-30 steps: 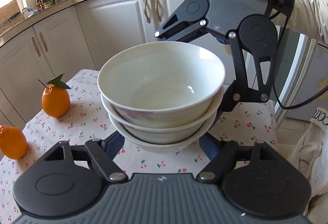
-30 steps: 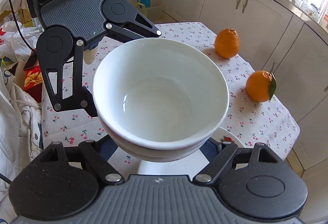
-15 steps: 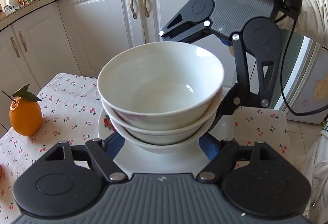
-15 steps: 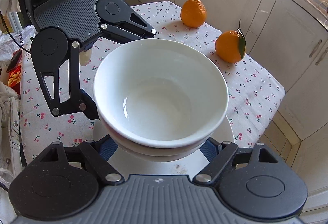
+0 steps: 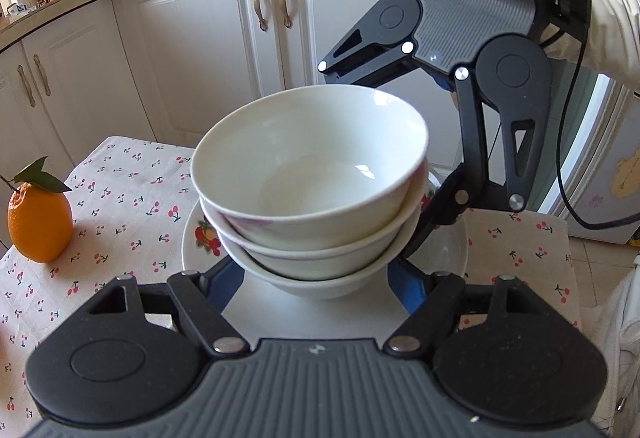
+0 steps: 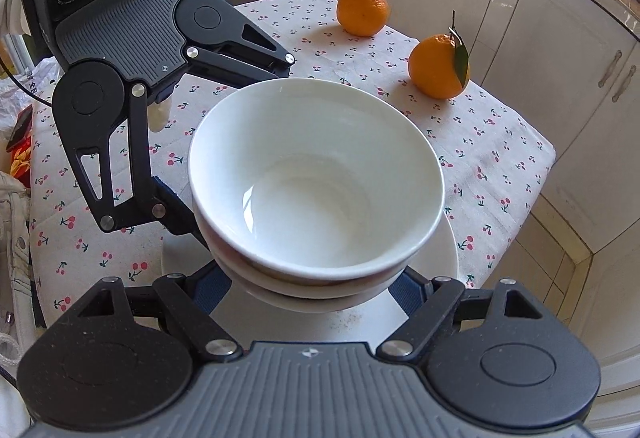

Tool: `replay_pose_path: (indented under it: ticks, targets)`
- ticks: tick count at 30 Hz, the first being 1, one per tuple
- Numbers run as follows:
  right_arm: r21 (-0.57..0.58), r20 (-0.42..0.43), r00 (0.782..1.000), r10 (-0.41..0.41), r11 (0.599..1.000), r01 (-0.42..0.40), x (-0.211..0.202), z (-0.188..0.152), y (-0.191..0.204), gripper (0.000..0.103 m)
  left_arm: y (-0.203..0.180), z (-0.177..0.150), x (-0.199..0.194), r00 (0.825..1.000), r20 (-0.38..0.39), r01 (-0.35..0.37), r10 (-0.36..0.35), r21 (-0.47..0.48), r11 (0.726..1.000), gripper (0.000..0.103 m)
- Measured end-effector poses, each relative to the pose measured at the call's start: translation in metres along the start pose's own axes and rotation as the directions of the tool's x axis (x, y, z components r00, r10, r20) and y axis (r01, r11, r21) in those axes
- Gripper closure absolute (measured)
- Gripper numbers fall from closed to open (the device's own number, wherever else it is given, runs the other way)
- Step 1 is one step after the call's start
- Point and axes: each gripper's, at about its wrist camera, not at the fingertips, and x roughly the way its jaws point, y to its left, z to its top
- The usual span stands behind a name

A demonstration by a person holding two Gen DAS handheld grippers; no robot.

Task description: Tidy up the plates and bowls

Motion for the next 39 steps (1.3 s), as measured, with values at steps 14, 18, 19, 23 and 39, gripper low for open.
replay_pose_path:
  ticks: [14,18,19,23,39]
  targets:
    - [0.162,0.033,0.982,-0.183,0.971,0.176,-0.033,-0.009,0.037,0.0,-0.028,-0.017,-0.049,0.972,0.101,-0.203,0.212,-0.095,0.975,0.002]
    - [0.363,-0.013,0.944,-0.331,0.878,0.313,-0.043,-0.012,0.058,0.0,-0.05,-0.025,-0.077,0.909,0.131,-0.361,0.396,-0.227,0.905,0.0]
    - [0.42,-0.029,0.929,-0.369,0.839,0.346,-0.045,-0.013,0.063,0.0,-0.054,-0.025,-0.083,0.894,0.124,-0.388,0.43,-0.263,0.884,0.0]
    - [0.602,-0.13,0.858,-0.498,0.648,0.467,-0.051,-0.016,0.08,0.0,-0.064,-0.016,-0.097,0.815,-0.024,-0.54,0.578,-0.392,0.745,0.0]
    - [0.674,-0.057,0.757,-0.651,0.534,0.51,-0.095,0.003,0.155,0.0,-0.097,-0.02,-0.151,0.748,-0.091,-0.574,0.658,-0.586,0.572,0.001]
